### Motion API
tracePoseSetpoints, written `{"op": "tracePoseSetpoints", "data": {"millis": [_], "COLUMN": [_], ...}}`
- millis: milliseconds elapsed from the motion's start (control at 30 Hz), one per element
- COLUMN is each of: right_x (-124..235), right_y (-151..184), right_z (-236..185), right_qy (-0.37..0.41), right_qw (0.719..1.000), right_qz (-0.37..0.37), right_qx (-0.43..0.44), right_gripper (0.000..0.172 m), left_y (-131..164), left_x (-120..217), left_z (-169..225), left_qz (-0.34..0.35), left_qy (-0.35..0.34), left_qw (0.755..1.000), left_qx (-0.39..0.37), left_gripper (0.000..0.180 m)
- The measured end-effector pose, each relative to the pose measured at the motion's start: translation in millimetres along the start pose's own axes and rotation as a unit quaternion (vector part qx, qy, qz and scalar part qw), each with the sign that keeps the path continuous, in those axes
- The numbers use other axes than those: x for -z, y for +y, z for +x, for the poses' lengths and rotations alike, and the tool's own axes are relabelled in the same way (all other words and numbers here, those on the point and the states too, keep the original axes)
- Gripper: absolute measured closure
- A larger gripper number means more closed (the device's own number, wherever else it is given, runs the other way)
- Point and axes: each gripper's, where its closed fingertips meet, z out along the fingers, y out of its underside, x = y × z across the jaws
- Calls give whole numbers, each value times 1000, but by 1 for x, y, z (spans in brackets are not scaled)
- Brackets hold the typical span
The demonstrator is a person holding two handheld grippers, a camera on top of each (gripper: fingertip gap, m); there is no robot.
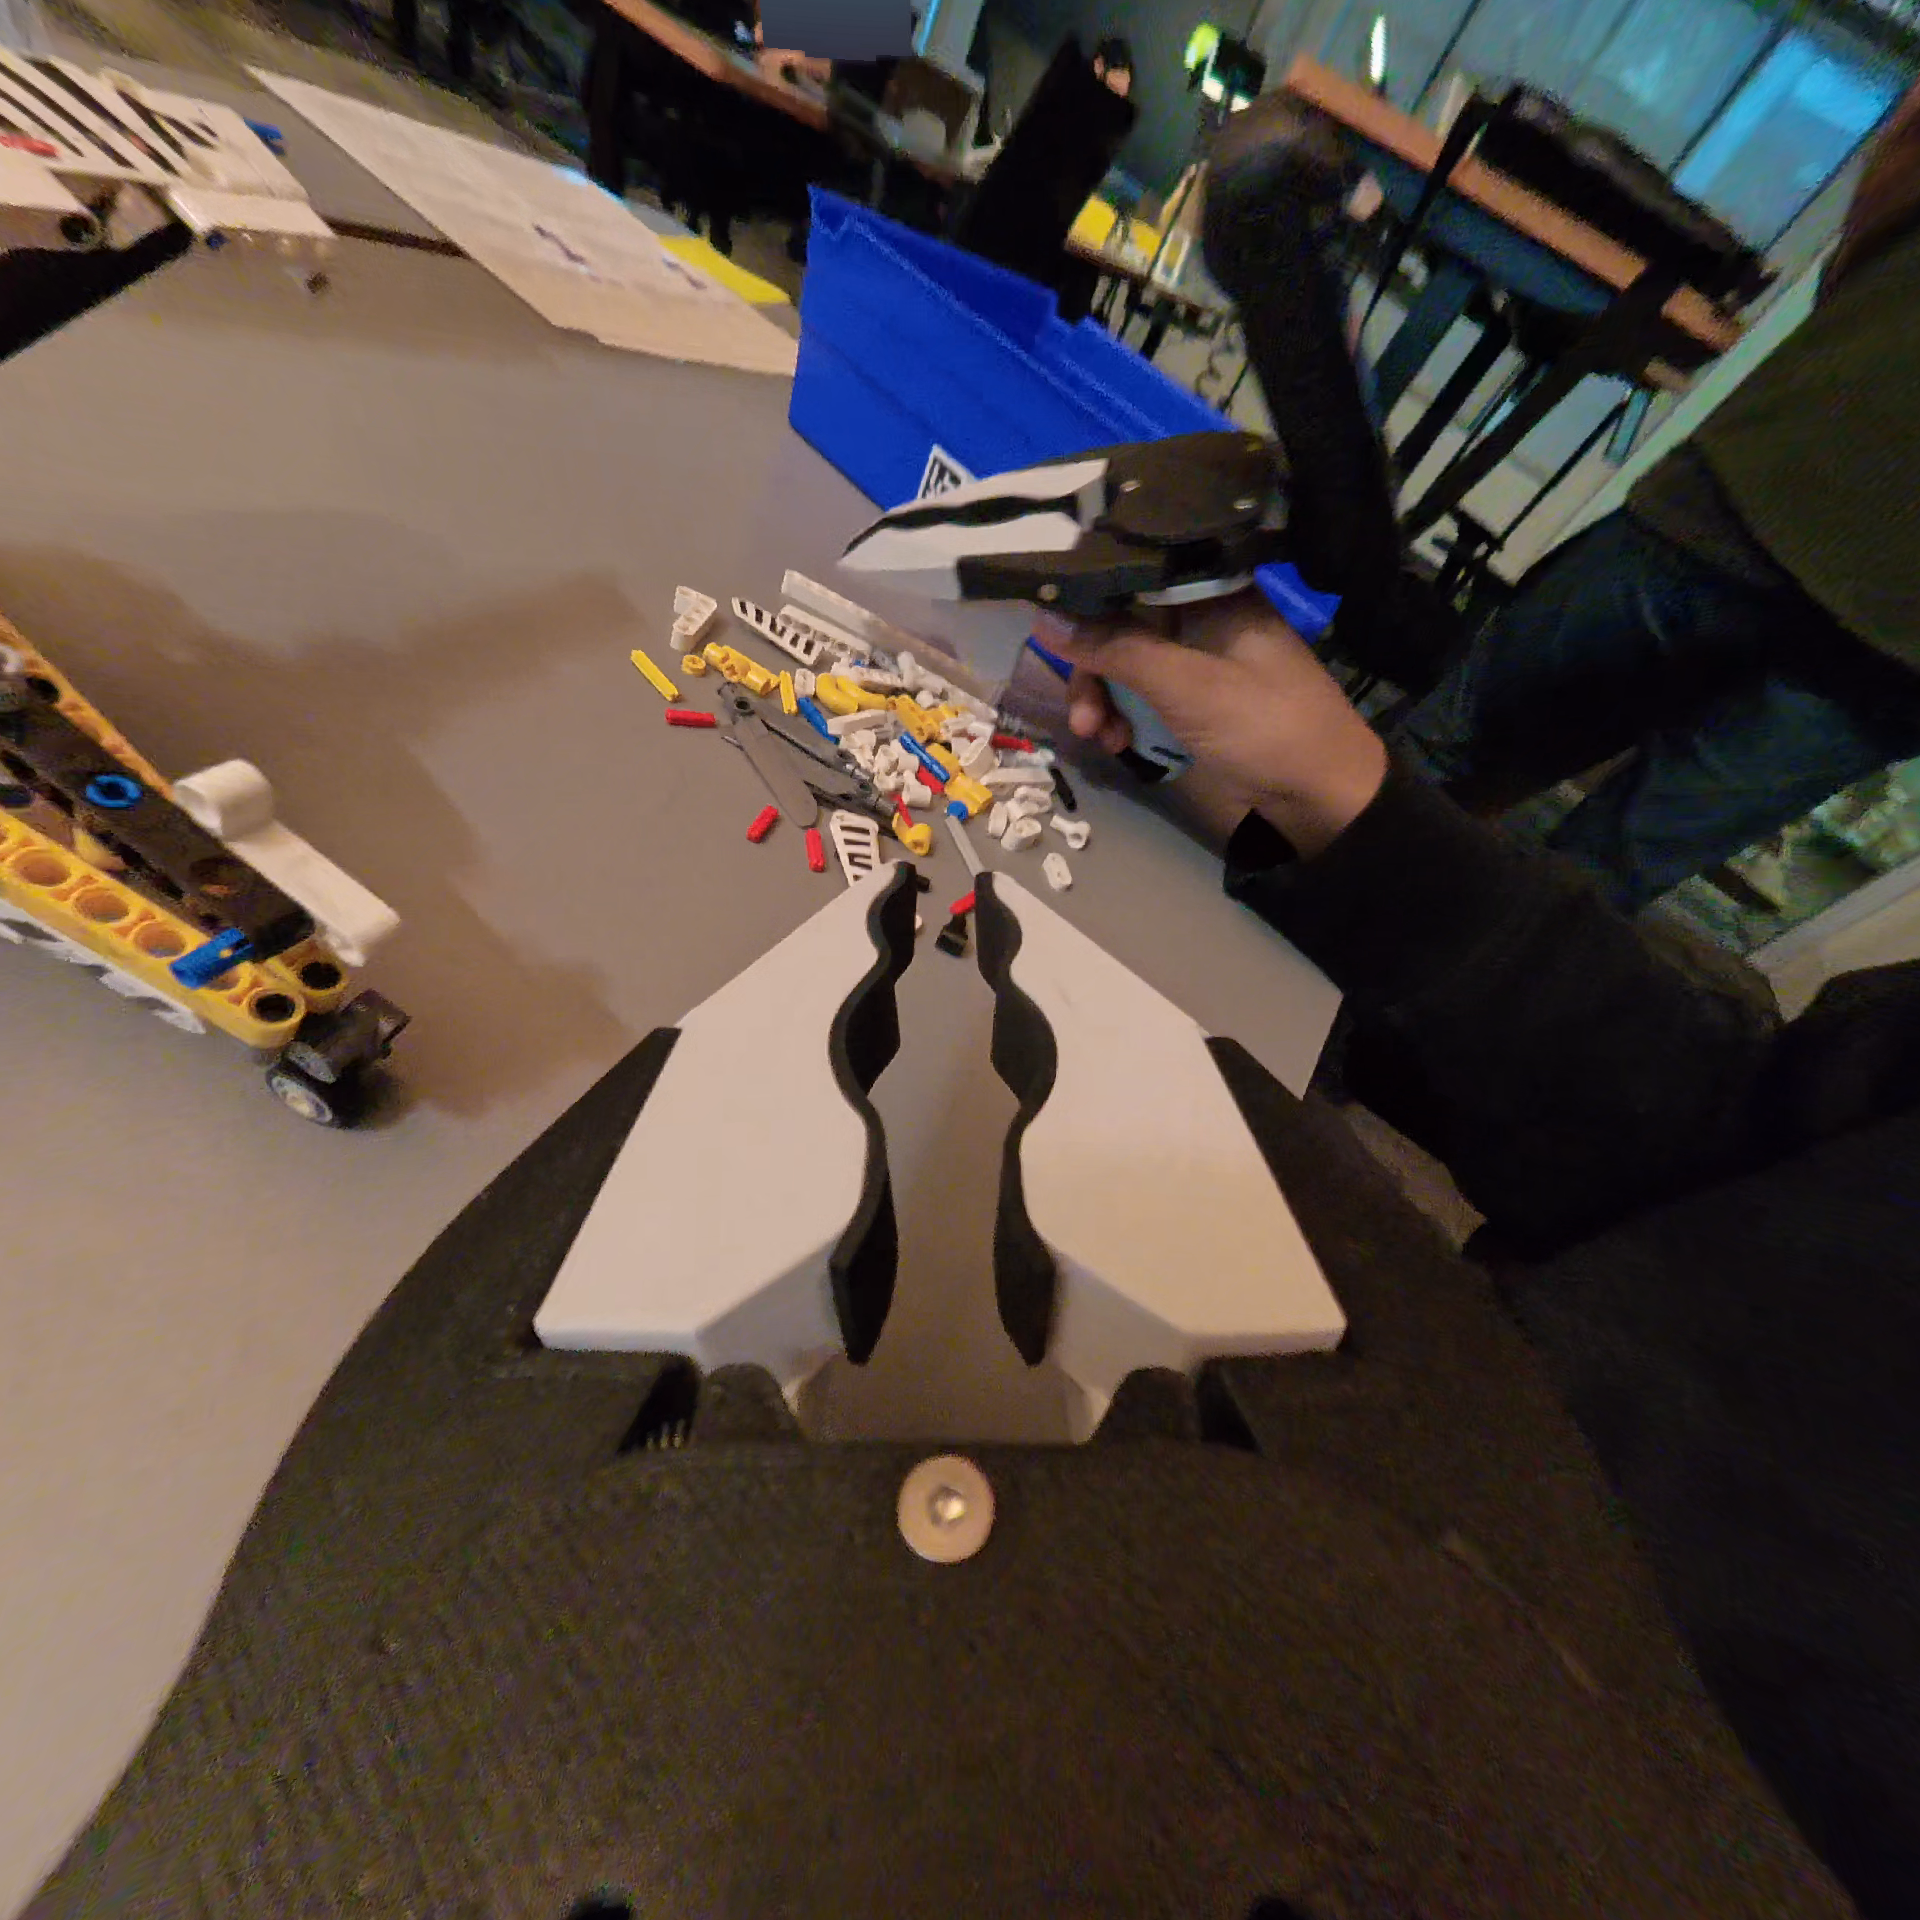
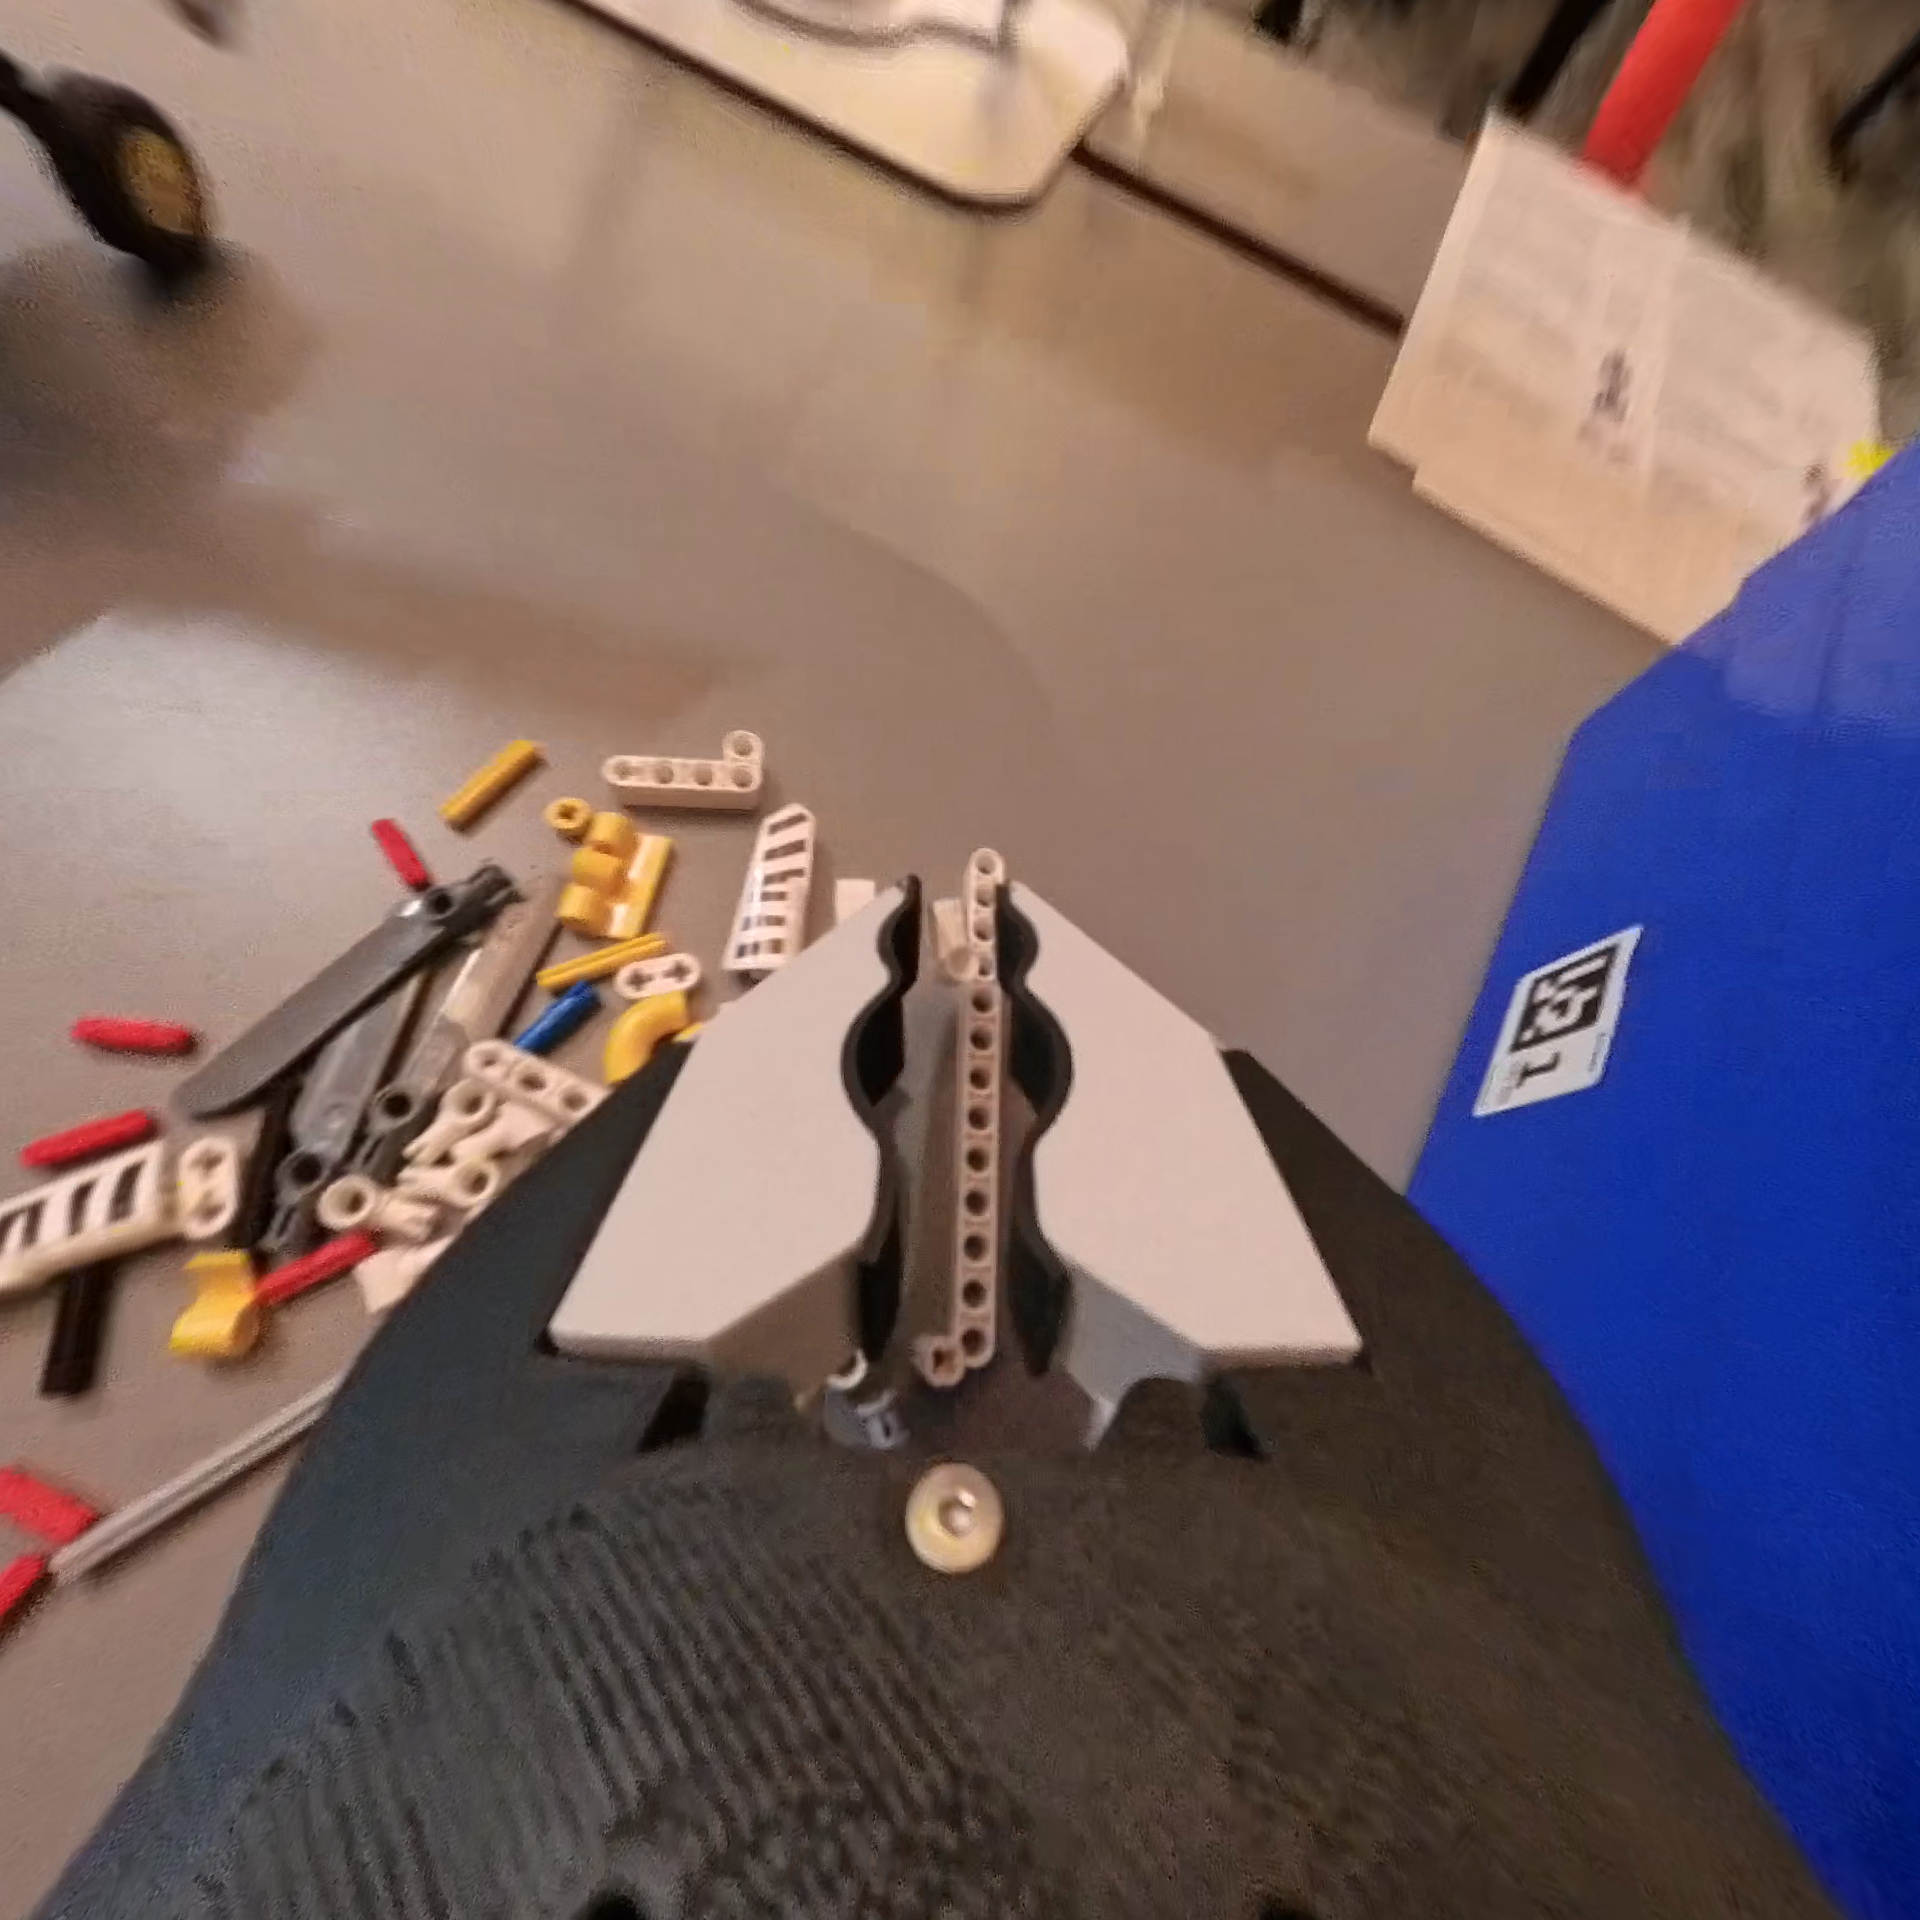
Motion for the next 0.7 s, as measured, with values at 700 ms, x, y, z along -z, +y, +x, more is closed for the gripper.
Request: {"op": "tracePoseSetpoints", "data": {"millis": [700], "right_x": [111], "right_y": [-120], "right_z": [-47], "right_qy": [-171], "right_qw": [931], "right_qz": [315], "right_qx": [-62], "right_gripper": [144], "left_y": [-24], "left_x": [25], "left_z": [-11], "left_qz": [121], "left_qy": [78], "left_qw": [981], "left_qx": [129], "left_gripper": [169]}}
